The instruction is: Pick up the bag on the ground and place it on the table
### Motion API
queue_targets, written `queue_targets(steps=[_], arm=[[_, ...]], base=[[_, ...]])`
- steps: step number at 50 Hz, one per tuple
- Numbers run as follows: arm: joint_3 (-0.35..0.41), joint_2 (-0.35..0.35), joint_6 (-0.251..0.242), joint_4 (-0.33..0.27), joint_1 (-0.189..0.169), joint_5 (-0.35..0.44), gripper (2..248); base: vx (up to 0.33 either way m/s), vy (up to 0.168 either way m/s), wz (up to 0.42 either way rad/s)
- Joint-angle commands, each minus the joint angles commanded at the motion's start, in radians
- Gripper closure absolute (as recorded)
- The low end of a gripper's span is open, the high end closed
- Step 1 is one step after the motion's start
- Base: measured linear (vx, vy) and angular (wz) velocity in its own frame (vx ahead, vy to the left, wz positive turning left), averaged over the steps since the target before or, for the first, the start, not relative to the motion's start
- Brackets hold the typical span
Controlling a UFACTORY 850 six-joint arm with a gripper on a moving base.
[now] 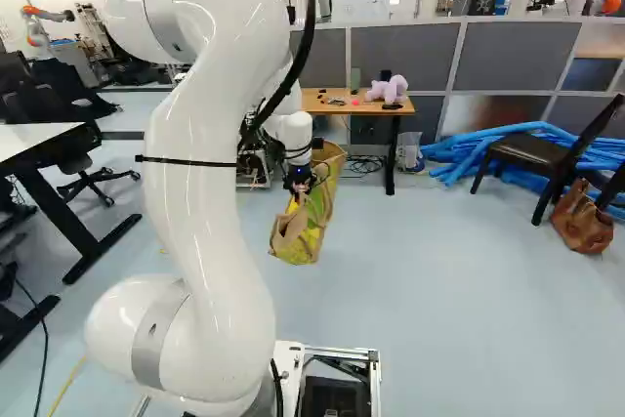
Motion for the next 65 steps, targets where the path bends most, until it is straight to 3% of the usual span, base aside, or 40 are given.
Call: queue_targets(steps=[65], arm=[[-0.062, 0.126, 0.000, -0.092, 0.007, -0.143, 228]], base=[[0.000, 0.000, 0.000]])
